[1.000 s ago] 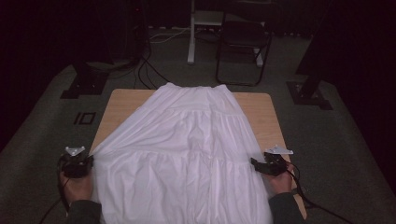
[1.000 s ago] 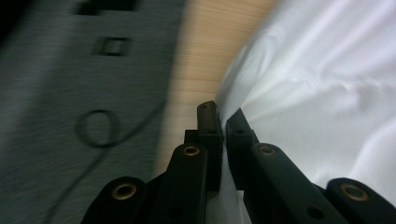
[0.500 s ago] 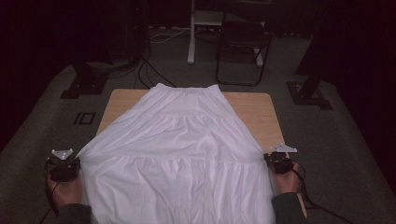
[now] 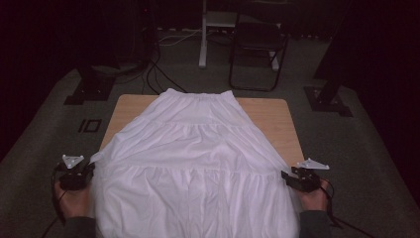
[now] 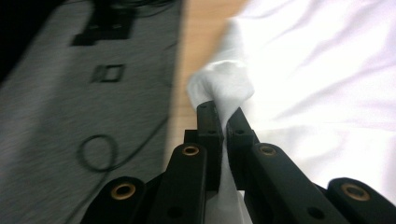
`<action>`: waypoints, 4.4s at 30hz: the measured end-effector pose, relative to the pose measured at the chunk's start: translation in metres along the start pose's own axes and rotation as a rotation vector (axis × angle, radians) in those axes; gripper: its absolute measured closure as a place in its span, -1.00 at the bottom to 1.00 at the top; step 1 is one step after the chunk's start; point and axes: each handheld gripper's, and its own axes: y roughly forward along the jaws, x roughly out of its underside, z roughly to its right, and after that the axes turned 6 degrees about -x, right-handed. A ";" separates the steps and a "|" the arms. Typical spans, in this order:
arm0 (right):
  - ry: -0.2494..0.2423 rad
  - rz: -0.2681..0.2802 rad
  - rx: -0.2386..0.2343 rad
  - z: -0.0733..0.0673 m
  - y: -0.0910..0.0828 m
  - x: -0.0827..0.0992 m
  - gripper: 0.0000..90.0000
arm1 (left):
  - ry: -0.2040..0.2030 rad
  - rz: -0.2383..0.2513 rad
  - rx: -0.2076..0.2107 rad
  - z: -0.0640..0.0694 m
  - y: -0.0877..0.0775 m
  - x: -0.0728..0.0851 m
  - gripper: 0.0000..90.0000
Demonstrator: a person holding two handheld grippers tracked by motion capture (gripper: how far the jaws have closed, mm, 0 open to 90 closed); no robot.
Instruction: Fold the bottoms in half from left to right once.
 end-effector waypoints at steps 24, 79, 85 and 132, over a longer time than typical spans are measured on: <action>-0.033 -0.043 -0.024 -0.013 0.006 0.010 0.00 | 0.493 0.098 0.702 0.301 -0.022 -0.087 0.96; -0.029 0.035 0.050 -0.005 0.031 -0.069 0.91 | 0.390 -0.034 0.672 0.257 -0.002 -0.018 0.07; -0.038 -0.067 0.039 -0.004 0.053 -0.046 0.79 | 0.540 -0.078 0.636 0.301 0.005 0.004 0.10; -0.125 0.077 -0.235 -0.105 0.097 -0.133 -0.11 | 0.287 0.030 0.405 0.175 0.019 -0.026 0.21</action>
